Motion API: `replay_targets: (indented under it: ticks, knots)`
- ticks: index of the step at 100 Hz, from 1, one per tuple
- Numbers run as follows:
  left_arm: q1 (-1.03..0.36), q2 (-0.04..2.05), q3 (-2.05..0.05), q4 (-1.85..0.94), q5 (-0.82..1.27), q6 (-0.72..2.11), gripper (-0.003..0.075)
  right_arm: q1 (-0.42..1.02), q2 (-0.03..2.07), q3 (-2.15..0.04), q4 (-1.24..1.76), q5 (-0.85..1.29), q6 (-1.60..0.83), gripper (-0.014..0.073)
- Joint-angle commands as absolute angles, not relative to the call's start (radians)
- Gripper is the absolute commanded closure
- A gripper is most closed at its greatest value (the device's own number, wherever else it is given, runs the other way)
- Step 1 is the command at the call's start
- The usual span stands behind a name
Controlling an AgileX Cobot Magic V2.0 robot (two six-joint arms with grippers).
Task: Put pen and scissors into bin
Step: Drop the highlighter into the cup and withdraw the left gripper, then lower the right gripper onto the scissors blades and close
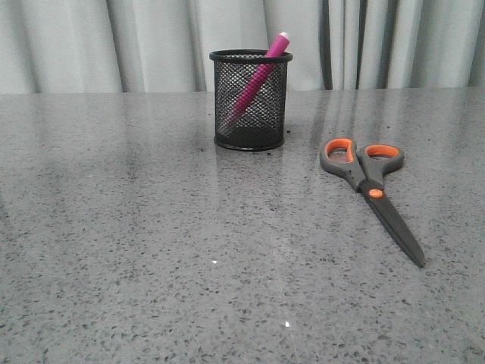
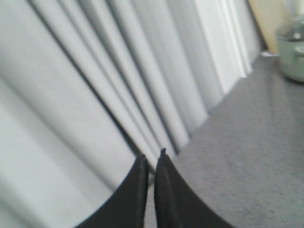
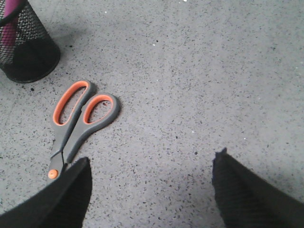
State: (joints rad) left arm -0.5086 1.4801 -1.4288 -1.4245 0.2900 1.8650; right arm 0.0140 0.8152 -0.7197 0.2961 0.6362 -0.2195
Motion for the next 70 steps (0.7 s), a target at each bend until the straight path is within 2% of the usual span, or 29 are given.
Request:
replay_targets:
  ticks: [1, 15, 38, 46, 53, 70]
  knots:
    - [-0.495, 1.369, -1.41, -1.373, 0.273, 1.758, 0.0739, 0.013, 0.817, -0.758, 0.327, 0.579, -0.232, 0.0111]
    - [-0.387, 1.247, -1.258, -1.286, 0.311, 1.576, 0.0739, 0.013, 0.817, -0.758, 0.343, 0.579, -0.232, 0.0111]
    - [-0.06, 1.079, -0.984, -1.147, 0.595, 1.399, 0.0739, 0.018, 0.817, -0.758, 0.361, 0.595, -0.235, 0.0111]
    - [0.035, 1.01, -0.896, -1.183, 0.609, 1.399, 0.074, 0.039, 0.817, -0.758, 0.361, 0.604, -0.243, 0.0111]
    - [0.08, 0.942, -0.822, -1.214, 0.574, 1.408, 0.074, 0.063, 0.821, -0.758, 0.372, 0.603, -0.243, 0.0111]
    - [0.087, 0.804, -0.692, -1.2, 0.477, 1.411, 0.0739, 0.135, 0.883, -0.763, 0.391, 0.642, -0.243, 0.0111]
